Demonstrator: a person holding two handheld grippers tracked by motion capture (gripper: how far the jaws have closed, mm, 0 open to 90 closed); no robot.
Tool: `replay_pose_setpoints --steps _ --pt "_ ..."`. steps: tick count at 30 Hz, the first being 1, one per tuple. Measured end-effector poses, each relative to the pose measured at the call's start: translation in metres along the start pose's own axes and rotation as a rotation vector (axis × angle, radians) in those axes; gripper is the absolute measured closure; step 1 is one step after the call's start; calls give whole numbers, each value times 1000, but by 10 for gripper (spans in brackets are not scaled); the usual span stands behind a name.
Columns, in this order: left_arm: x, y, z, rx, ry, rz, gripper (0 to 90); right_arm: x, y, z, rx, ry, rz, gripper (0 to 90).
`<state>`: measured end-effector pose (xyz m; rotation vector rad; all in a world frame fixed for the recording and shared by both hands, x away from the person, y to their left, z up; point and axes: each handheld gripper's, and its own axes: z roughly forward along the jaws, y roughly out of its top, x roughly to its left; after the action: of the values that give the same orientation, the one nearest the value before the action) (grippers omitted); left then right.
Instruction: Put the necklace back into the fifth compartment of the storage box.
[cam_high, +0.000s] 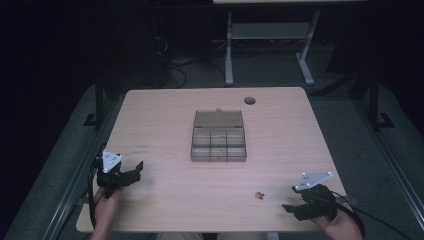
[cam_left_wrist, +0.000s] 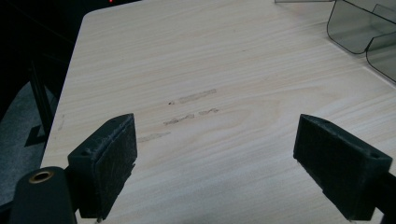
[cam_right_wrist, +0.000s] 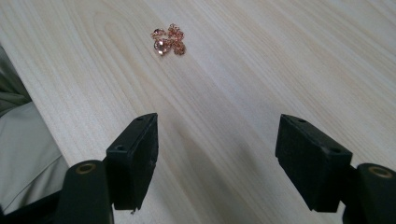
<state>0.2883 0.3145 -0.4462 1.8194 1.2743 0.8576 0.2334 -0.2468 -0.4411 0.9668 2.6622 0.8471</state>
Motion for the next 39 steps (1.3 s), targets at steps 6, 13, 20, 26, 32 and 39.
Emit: replay_pose_setpoints --steps 6,13,20,26,32,39 --pt "-2 1 2 0 -4 2 131 1 2 3 9 2 -5 290" --pt "-2 1 0 -2 -6 8 131 5 6 5 19 2 -14 293" --pt "-2 2 0 -4 -7 10 131 7 13 9 28 9 -30 294" --pt "0 2 -1 -8 0 -2 131 8 19 11 23 22 -39 300" --pt "1 2 -1 -14 4 -3 131 13 28 13 40 26 -65 325" --pt "2 1 -1 -10 5 -9 131 10 40 15 75 60 -69 383"
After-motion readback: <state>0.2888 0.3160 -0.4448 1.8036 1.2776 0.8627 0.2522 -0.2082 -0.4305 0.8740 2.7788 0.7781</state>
